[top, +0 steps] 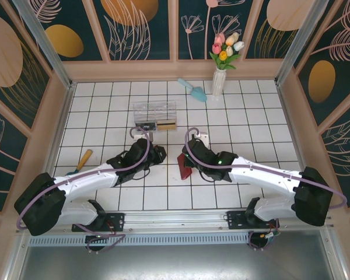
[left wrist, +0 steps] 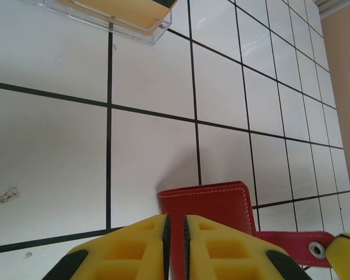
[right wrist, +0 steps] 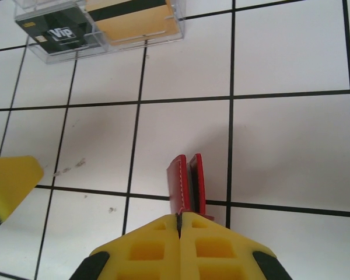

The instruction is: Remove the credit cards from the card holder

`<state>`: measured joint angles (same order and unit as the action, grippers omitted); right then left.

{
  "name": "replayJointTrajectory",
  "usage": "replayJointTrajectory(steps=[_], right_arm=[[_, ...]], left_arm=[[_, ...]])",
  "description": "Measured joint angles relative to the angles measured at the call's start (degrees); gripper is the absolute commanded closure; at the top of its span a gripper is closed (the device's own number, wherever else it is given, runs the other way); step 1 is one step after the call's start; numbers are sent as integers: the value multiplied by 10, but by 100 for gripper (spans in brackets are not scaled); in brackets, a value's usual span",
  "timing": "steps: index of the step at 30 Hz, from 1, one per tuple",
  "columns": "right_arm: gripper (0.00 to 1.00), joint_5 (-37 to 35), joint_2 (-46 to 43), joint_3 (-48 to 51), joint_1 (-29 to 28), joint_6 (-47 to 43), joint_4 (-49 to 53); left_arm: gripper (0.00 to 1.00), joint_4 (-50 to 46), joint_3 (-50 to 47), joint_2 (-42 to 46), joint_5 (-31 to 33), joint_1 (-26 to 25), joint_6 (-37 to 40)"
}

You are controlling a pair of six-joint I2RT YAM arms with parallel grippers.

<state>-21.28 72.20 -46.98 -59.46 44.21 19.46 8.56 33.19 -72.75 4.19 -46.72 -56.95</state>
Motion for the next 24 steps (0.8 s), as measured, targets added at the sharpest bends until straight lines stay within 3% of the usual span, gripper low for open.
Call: replayJointTrajectory(steps=[12,24], right_arm=[[100,-16,-17,5,1,9,2],[100,-17,-62,167,109,17,-13]], left_arm=[[83,2,0,2,-7,0,4],[80,20,0,-43,-40,0,8]])
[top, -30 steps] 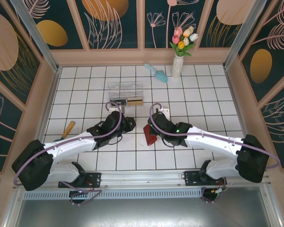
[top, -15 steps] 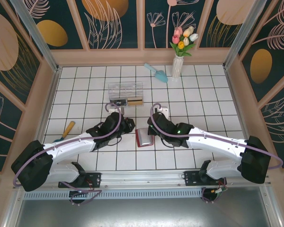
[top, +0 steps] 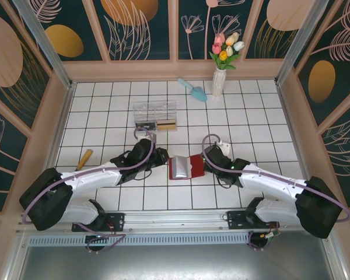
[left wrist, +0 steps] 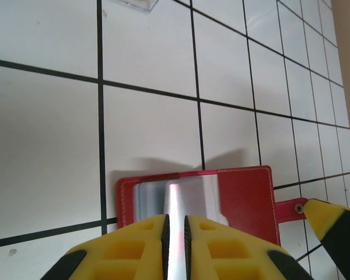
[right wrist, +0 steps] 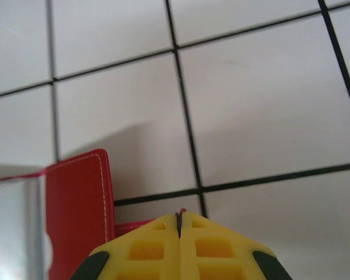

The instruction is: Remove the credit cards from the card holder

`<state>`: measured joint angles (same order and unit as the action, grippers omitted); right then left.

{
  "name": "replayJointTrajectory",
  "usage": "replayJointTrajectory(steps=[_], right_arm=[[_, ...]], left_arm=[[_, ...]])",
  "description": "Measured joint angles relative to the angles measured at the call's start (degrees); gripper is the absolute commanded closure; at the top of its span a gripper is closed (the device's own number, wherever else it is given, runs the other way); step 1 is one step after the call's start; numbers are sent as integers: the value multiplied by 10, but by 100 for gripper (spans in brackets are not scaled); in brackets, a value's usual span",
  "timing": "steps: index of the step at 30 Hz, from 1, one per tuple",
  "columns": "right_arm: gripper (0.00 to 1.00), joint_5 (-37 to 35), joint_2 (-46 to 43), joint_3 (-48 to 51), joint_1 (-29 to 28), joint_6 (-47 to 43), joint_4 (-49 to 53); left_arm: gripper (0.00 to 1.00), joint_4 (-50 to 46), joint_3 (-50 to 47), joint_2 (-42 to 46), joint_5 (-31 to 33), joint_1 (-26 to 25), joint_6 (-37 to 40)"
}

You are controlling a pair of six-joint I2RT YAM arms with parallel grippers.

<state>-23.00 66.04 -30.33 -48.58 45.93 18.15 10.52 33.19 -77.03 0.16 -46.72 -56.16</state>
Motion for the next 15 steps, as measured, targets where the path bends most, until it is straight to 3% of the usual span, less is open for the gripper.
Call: replayJointTrajectory(steps=[1,4,8,10,15], right_arm=[[95,2,0,6,2,0,-1],[68,4,5,10,3,-4,-5],[48,7,8,9,3,-15,-8],[42,7,9,2,1,-26,-8],[38,8,31,-25,-5,-41,-10]], left_arm=[[79,2,0,-5,-3,0,0],[75,12,0,-27,-13,-3,2],[72,20,7,-60,-26,-14,6],[72,23,16,-78,-30,-20,7],[72,30,32,-99,-38,-28,7]])
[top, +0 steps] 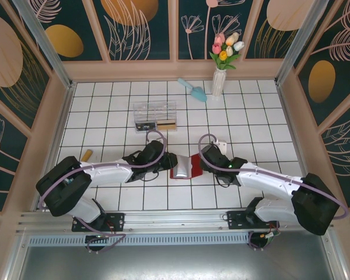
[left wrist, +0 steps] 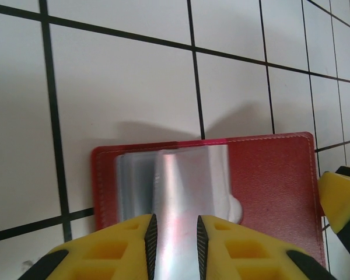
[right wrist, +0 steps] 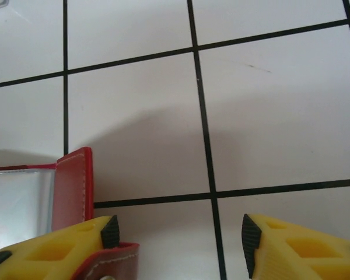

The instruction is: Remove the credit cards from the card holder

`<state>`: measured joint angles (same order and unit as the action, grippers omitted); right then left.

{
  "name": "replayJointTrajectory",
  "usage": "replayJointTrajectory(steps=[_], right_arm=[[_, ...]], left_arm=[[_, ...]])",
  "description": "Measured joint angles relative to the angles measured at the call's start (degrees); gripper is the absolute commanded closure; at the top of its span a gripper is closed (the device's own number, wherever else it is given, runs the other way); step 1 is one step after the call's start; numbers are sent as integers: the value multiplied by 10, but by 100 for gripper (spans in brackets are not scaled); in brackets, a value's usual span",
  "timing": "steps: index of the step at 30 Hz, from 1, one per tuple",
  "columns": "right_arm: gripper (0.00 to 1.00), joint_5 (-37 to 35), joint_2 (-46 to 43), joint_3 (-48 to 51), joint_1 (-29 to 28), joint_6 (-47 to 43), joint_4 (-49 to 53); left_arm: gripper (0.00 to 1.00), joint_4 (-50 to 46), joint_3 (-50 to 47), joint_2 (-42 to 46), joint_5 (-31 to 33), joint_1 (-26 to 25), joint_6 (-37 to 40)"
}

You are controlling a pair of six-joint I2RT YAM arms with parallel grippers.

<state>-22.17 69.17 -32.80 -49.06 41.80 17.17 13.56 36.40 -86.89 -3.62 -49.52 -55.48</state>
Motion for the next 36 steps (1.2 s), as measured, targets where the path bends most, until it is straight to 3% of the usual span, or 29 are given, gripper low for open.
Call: replayJointTrajectory(steps=[13,36], right_arm=[[42,13,67,-4,0,-10,-8],[42,13,69,-4,-1,-8,-11]], left_arm=[[69,7,1,-32,-6,0,0],[65,-33,43,-69,43,-23,17]])
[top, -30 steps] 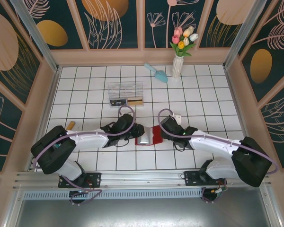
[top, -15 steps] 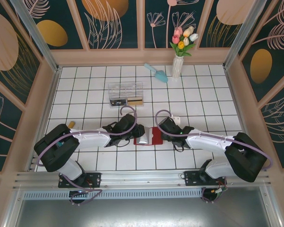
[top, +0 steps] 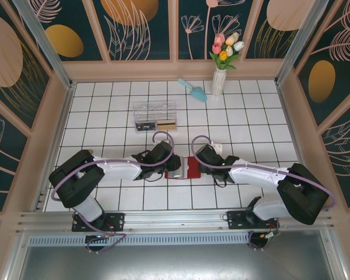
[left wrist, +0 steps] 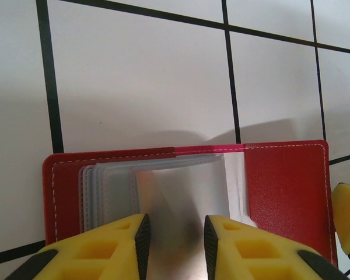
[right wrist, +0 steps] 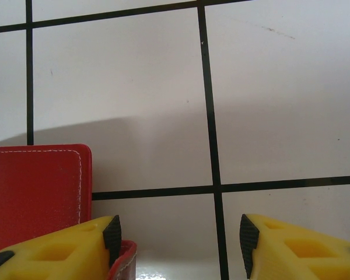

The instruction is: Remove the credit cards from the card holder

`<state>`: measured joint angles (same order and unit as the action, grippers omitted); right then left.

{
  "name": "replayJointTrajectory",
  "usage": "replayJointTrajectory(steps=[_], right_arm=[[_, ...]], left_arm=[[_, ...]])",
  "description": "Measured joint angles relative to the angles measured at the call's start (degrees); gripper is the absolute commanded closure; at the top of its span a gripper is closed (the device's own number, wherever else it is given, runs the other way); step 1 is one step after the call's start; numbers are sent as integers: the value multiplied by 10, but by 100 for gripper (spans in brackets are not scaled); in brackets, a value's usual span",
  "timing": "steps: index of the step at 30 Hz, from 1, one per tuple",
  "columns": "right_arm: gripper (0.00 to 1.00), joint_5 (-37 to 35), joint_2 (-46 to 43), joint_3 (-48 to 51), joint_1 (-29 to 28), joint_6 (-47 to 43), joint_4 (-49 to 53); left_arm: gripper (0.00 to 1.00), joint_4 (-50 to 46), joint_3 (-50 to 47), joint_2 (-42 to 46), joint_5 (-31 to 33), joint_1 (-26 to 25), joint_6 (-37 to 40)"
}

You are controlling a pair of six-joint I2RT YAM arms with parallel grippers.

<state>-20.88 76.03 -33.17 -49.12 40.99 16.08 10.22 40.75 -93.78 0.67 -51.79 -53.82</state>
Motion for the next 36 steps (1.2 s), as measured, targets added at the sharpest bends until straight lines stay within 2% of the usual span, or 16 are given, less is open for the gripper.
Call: replayJointTrajectory(steps=[4,12,19,22,26,30,34,36], right_arm=[[41,0,0,0,0,0,-4],[39,0,-3,1,-1,0,-7],[36,1,-48,2,-4,2,-7],[37,11,-71,2,-6,2,-10],[52,24,-72,2,-6,0,-19],[53,31,-45,2,-6,0,-24],[55,35,-22,3,-6,9,-21],[64,37,-21,3,-6,16,-20]], left_arm=[[62,6,0,5,-8,0,4],[62,82,9,-37,-91,-5,4],[62,111,28,-53,-123,-12,4],[62,108,28,-41,-120,-12,5],[63,82,28,12,-89,-12,12],[63,48,28,65,-42,-12,26],[63,20,24,83,-4,-10,41],[63,9,17,82,2,-7,46]])
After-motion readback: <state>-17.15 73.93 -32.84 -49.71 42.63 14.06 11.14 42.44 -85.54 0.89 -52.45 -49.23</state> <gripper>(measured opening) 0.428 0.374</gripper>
